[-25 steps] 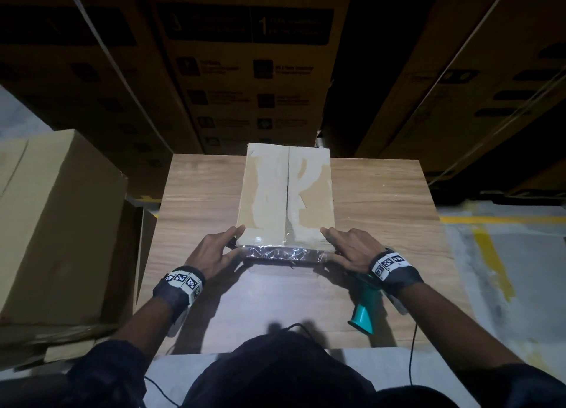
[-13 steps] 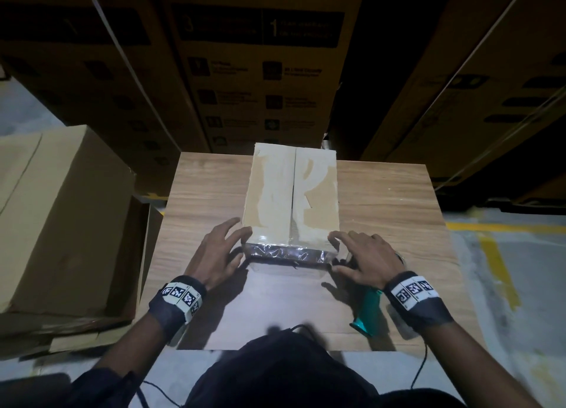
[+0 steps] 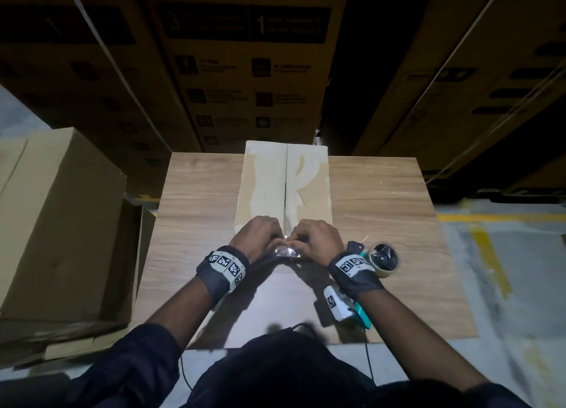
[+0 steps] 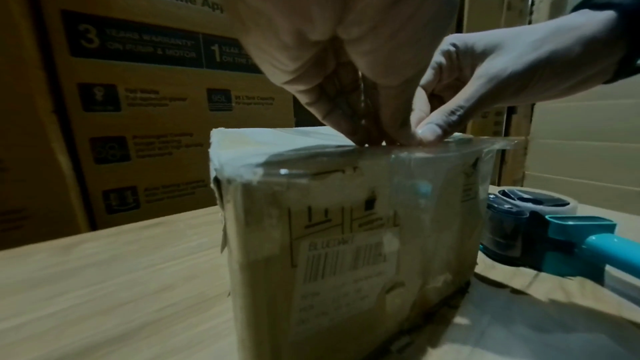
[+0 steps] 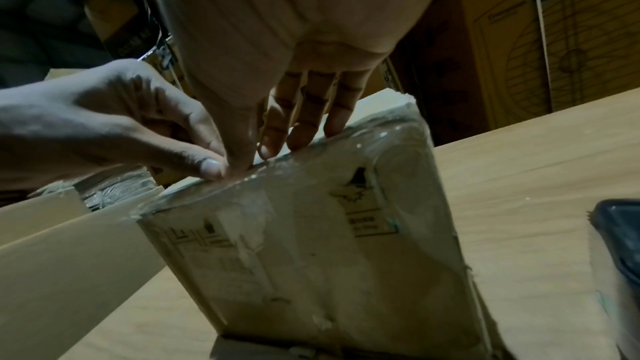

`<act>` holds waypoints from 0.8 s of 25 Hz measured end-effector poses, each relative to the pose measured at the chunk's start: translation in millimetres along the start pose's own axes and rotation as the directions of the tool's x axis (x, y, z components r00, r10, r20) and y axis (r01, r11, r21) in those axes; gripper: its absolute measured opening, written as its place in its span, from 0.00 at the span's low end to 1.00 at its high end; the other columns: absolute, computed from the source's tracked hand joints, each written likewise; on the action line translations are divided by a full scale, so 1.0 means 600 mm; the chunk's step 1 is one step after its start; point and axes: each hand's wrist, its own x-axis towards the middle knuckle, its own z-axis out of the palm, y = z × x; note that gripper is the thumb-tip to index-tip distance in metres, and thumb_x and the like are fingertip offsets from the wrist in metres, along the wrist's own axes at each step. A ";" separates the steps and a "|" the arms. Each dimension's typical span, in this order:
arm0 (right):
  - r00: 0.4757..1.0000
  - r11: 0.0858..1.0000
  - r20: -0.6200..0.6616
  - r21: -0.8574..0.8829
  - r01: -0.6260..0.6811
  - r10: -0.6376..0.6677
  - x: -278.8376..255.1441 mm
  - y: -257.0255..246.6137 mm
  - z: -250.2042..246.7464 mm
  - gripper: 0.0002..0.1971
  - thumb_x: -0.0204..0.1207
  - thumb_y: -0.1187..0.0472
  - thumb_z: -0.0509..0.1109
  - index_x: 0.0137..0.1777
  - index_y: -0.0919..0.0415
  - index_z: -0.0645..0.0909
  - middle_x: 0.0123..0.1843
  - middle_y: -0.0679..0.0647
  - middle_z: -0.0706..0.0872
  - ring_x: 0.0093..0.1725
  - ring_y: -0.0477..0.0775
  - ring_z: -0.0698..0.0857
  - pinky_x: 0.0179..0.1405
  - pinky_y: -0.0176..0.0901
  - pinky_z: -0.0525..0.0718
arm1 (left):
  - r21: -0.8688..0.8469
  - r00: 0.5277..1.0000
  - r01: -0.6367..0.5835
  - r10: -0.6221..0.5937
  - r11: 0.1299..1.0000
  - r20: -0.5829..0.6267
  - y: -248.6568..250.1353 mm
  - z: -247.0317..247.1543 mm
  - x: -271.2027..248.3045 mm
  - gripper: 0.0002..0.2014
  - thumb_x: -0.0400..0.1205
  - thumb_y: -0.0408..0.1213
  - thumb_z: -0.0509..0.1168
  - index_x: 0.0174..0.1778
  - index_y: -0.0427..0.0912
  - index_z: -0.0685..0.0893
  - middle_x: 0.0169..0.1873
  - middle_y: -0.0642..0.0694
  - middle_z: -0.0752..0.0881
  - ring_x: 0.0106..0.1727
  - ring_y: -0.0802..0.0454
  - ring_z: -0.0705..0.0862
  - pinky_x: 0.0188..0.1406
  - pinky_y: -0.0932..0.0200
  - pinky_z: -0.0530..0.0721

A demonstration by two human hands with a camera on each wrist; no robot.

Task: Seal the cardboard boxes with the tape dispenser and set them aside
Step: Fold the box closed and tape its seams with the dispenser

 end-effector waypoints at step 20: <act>0.958 0.932 0.157 -0.238 0.274 -0.242 0.034 0.007 0.006 0.17 0.81 0.36 0.68 0.54 0.50 0.80 0.47 0.48 0.84 0.47 0.58 0.84 0.40 0.50 0.79 | 0.189 0.992 -0.093 0.074 0.978 0.104 0.030 -0.001 0.006 0.11 0.85 0.41 0.68 0.53 0.36 0.89 0.51 0.39 0.86 0.54 0.39 0.84 0.47 0.46 0.83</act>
